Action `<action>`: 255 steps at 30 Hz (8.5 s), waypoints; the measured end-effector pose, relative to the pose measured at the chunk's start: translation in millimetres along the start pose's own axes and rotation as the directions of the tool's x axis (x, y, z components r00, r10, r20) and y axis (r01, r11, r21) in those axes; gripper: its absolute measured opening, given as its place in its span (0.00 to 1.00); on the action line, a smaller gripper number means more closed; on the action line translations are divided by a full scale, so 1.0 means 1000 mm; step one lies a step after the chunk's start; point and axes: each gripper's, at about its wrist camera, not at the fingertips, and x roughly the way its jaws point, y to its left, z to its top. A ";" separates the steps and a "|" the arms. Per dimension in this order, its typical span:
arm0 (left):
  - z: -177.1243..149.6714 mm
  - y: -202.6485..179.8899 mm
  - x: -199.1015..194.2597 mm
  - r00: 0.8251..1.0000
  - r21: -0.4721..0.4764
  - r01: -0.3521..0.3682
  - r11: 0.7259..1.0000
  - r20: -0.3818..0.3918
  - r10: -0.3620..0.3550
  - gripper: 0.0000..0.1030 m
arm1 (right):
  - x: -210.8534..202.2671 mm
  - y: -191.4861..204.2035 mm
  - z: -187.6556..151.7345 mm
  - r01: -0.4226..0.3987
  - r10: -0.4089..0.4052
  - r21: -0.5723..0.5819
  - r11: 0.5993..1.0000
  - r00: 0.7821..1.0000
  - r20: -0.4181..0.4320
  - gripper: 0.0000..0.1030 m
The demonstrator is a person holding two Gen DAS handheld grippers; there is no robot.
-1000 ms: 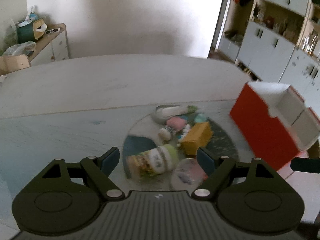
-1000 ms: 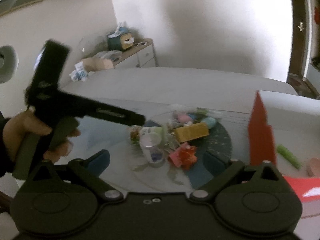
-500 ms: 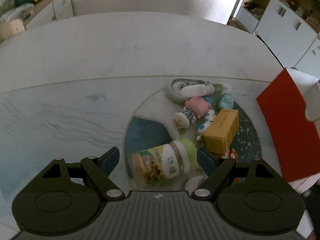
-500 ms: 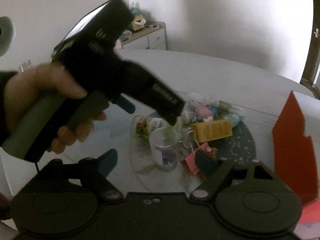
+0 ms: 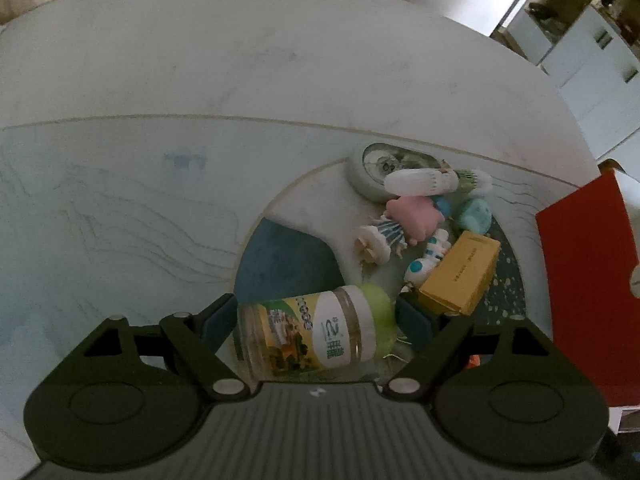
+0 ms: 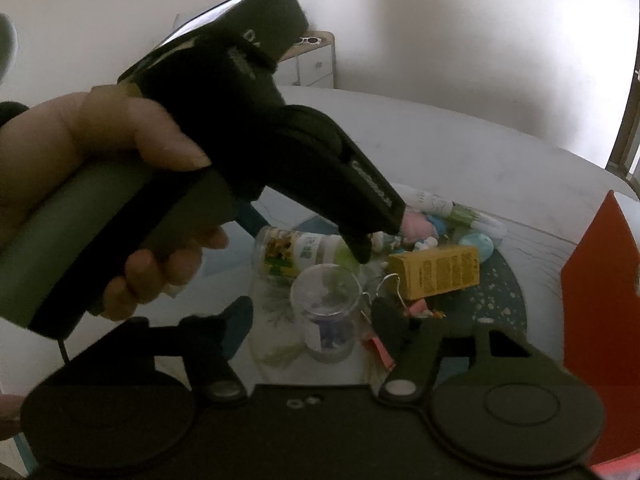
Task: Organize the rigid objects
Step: 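Grasp the glass jar with green lid with the left tool while the right tool grasps the clear cup, then carry the jar and clear cup into the red box with both tools, then release the jar with the left tool while the right tool releases the clear cup, then withdraw both tools from the box back toward the tray, then grasp the white glue stick with the left tool while the right tool grasps the red dragon figure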
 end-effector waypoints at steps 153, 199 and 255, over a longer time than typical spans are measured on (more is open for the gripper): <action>-0.012 -0.323 -0.002 0.980 0.327 0.030 0.944 0.174 -0.091 0.82 | -0.144 -0.337 -0.051 0.148 -0.149 0.133 0.980 0.989 -0.005 0.61; -0.074 -0.152 -0.139 0.888 0.383 0.123 0.915 0.369 -0.274 0.91 | -0.190 -0.173 -0.047 -0.001 -0.043 0.249 0.968 0.985 0.170 0.99; 0.066 -0.024 -0.005 0.935 0.554 0.110 0.825 0.225 -0.276 0.97 | 0.029 -0.098 -0.019 -0.045 0.072 0.227 0.973 0.991 -0.113 0.48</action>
